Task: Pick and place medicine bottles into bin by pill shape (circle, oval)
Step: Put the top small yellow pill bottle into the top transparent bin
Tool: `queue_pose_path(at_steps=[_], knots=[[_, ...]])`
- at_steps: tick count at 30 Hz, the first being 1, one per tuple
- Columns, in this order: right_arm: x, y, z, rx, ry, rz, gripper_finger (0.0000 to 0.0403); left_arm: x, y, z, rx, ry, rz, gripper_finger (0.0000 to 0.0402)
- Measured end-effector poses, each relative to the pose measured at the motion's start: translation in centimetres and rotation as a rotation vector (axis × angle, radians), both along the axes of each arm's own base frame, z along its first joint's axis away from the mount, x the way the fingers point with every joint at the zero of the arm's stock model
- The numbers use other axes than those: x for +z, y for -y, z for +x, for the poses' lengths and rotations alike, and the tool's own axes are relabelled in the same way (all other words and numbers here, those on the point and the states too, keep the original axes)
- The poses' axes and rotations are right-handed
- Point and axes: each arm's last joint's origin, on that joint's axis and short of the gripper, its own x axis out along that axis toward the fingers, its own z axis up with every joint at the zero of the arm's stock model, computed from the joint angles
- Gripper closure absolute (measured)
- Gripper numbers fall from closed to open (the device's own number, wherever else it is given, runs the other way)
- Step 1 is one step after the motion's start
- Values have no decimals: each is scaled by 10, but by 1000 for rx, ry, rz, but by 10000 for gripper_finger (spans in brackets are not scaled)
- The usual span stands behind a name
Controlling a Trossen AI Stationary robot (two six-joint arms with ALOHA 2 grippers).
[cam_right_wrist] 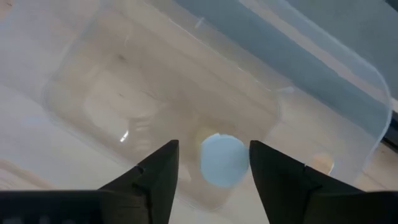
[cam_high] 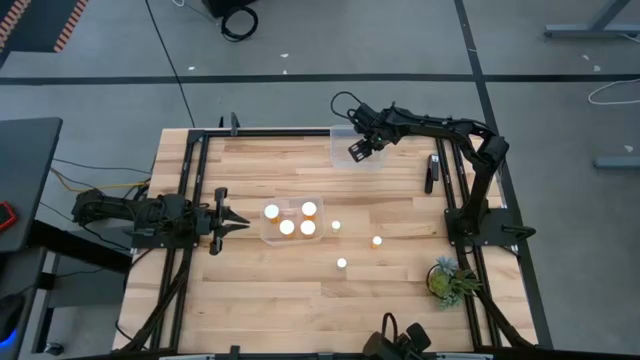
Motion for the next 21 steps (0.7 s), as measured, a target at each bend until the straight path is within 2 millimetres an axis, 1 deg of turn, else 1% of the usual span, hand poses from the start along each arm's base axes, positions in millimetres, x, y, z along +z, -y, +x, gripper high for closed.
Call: queue_pose_path(at_steps=[5, 8, 16, 19, 21], knots=[[0, 0, 0, 15, -12, -13, 200, 0, 0, 0, 0, 0, 0, 343], [4, 0, -1, 20, -9, -26, 200, 0, 0, 0, 0, 0, 0, 340], [27, -7, -6, 24, 41, -68, 199, 0, 0, 0, 0, 0, 0, 350], [39, -17, -5, 43, 76, -87, 199, 0, 0, 0, 0, 0, 0, 350], [46, -27, -1, 83, 92, -97, 199, 0, 0, 0, 0, 0, 0, 348]])
